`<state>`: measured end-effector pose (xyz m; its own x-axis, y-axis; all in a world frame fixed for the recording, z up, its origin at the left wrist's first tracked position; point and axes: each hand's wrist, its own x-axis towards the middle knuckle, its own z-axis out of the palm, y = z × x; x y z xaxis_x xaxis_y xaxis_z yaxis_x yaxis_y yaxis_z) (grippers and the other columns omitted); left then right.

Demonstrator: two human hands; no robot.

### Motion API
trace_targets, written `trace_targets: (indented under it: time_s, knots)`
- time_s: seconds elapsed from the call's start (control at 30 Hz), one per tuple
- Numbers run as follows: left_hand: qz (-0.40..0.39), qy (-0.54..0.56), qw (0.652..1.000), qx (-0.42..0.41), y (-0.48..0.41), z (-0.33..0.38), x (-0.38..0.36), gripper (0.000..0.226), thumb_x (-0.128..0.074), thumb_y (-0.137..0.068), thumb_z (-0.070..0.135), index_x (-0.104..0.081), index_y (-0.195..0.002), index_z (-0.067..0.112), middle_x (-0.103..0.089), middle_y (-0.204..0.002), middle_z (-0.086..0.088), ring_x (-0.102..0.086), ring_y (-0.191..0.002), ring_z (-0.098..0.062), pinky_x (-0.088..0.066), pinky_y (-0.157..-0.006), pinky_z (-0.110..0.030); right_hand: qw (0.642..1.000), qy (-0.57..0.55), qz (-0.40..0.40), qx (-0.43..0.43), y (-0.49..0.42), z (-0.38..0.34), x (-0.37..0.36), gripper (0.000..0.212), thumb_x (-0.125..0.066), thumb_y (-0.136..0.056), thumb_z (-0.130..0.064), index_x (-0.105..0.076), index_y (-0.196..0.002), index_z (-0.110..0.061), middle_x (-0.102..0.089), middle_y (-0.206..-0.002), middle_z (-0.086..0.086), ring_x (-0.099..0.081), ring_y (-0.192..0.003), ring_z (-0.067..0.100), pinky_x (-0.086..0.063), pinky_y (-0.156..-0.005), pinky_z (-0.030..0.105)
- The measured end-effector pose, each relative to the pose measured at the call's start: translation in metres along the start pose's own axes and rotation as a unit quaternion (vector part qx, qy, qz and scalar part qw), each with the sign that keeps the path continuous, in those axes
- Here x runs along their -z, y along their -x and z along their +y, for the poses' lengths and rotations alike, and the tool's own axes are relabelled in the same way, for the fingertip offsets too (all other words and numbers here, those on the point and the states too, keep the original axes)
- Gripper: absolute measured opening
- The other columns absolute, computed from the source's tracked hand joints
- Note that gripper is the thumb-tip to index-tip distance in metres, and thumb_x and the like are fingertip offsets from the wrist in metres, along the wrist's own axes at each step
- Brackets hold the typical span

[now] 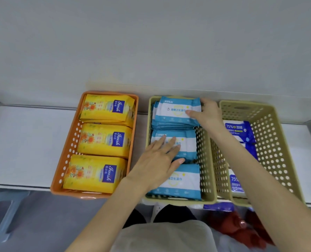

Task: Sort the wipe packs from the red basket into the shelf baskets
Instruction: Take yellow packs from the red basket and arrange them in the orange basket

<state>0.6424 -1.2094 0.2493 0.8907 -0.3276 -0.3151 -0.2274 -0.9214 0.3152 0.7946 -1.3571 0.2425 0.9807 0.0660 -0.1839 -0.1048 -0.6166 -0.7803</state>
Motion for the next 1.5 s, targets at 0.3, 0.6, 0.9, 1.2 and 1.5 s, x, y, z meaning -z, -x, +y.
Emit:
trace_targets:
  time_s: [0.3,0.6,0.9,1.2,1.5]
  knots:
    - [0.036,0.091,0.995,0.03,0.001,0.002,0.0,0.062,-0.014,-0.095,0.055,-0.025,-0.149,0.028,-0.016,-0.159,0.009,-0.004,-0.147,-0.007,-0.003,-0.119,-0.025,0.997,0.045,-0.025,0.056,-0.008,-0.008,0.0,0.037,-0.073,-0.081,-0.018,-0.062,-0.115,-0.008,-0.068,-0.106,0.007,-0.06,-0.093,0.017,-0.042,-0.073,0.021]
    - [0.218,0.278,0.929,0.107,0.028,-0.017,-0.012,0.061,-0.025,-0.093,0.057,-0.04,-0.143,0.025,-0.035,-0.151,0.009,-0.021,-0.14,0.002,-0.016,-0.114,-0.015,0.995,0.065,0.036,0.064,0.006,-0.003,-0.011,0.045,-0.071,-0.084,-0.022,-0.048,-0.12,-0.007,-0.055,-0.119,0.01,-0.052,-0.108,0.021,-0.039,-0.086,0.024]
    - [0.308,0.448,0.827,0.143,0.108,-0.029,-0.013,0.042,-0.039,-0.096,0.045,-0.052,-0.133,0.031,-0.052,-0.133,0.023,-0.043,-0.124,0.012,-0.032,-0.098,-0.004,0.989,0.051,0.062,0.124,0.096,-0.03,-0.02,0.046,-0.064,-0.089,-0.027,-0.05,-0.131,-0.015,-0.05,-0.13,0.007,-0.046,-0.122,0.022,-0.037,-0.105,0.034]
    - [0.426,0.537,0.682,0.257,0.292,-0.11,-0.051,0.029,-0.057,-0.087,0.039,-0.06,-0.116,0.036,-0.066,-0.117,0.013,-0.06,-0.109,-0.001,-0.045,-0.091,-0.016,0.959,-0.098,-0.204,0.169,0.273,-0.122,-0.176,0.044,-0.072,-0.083,-0.021,-0.051,-0.119,-0.035,-0.056,-0.119,-0.008,-0.057,-0.105,0.0,-0.048,-0.088,0.017]
    - [0.567,0.501,0.453,0.471,0.495,-0.16,-0.14,0.033,-0.057,-0.084,0.038,-0.06,-0.116,0.034,-0.067,-0.113,0.012,-0.061,-0.103,0.005,-0.046,-0.089,-0.022,0.865,-0.057,-0.439,0.236,0.382,-0.188,-0.345,0.051,-0.071,-0.084,-0.021,-0.05,-0.129,-0.031,-0.055,-0.128,-0.013,-0.054,-0.11,-0.004,-0.042,-0.094,0.012]
